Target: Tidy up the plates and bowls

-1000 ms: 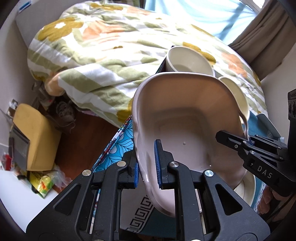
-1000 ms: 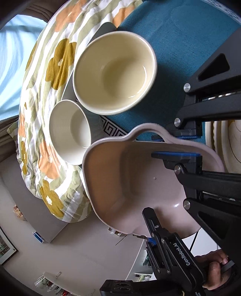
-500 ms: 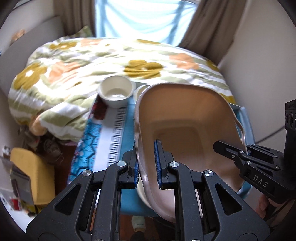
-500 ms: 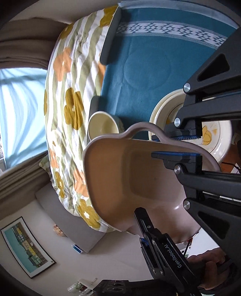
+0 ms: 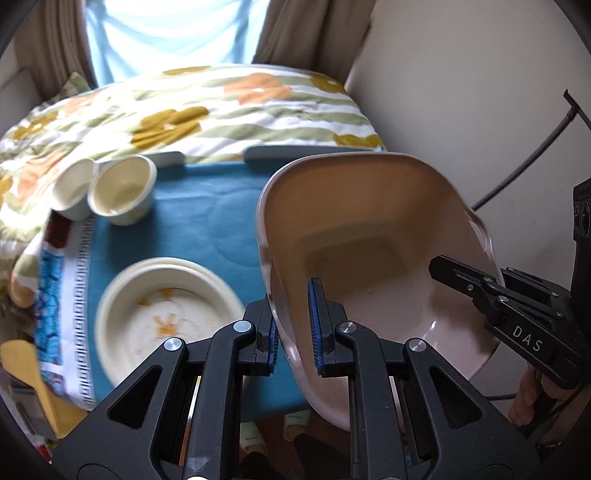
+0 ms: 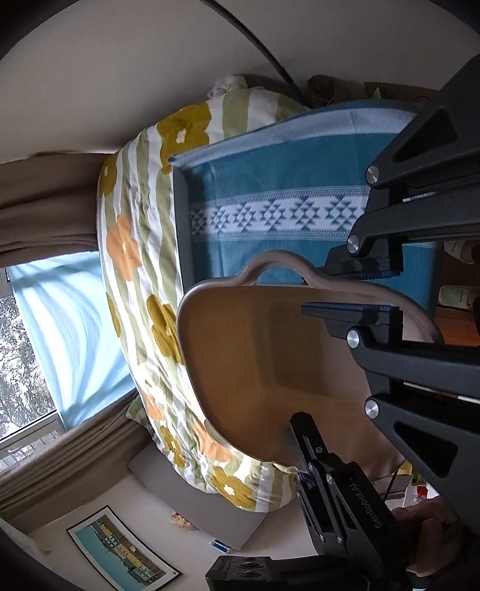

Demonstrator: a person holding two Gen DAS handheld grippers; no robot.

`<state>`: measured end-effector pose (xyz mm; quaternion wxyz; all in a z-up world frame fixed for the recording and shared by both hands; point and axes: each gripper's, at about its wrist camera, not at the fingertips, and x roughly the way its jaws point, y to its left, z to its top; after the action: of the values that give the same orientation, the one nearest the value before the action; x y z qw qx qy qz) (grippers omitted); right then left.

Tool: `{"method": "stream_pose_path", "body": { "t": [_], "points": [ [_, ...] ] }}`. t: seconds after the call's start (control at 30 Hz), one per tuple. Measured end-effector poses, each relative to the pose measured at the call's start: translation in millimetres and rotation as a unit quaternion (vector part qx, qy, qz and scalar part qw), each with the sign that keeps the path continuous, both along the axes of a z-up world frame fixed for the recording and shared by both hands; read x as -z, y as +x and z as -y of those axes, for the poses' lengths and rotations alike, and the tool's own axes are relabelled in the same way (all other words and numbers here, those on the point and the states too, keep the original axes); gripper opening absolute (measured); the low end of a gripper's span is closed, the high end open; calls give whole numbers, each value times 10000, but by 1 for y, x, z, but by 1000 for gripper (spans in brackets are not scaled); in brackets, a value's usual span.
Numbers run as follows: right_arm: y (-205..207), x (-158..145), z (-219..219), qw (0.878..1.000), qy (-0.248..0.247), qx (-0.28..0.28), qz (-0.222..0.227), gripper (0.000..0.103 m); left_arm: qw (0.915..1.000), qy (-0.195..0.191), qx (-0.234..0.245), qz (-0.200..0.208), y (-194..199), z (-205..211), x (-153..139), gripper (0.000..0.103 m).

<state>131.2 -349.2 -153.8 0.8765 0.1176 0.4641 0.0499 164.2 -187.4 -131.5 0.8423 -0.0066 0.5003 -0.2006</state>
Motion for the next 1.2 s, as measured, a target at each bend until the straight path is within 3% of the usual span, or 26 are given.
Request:
{"method": "stream_pose_path", "body": {
  "t": [0.2, 0.5, 1.03, 1.13, 1.2],
  "points": [
    [0, 37, 55, 9994, 38, 167, -315, 10, 9993, 5, 145, -338, 6, 59, 48, 12],
    [5, 109, 87, 9974, 276, 217, -634, 10, 9967, 357, 146, -718, 19, 94, 123, 12],
    [2, 136, 95, 9966, 518, 304, -573, 10, 9955, 708, 147, -617, 19, 98, 145, 13],
    [1, 137, 95, 9962, 600, 307, -547, 10, 9954, 769, 160, -558, 17, 99, 145, 22],
    [3, 140, 94, 9951, 719, 282, -613, 10, 9949, 838, 186, -525, 16, 101, 145, 37]
  ]
}}
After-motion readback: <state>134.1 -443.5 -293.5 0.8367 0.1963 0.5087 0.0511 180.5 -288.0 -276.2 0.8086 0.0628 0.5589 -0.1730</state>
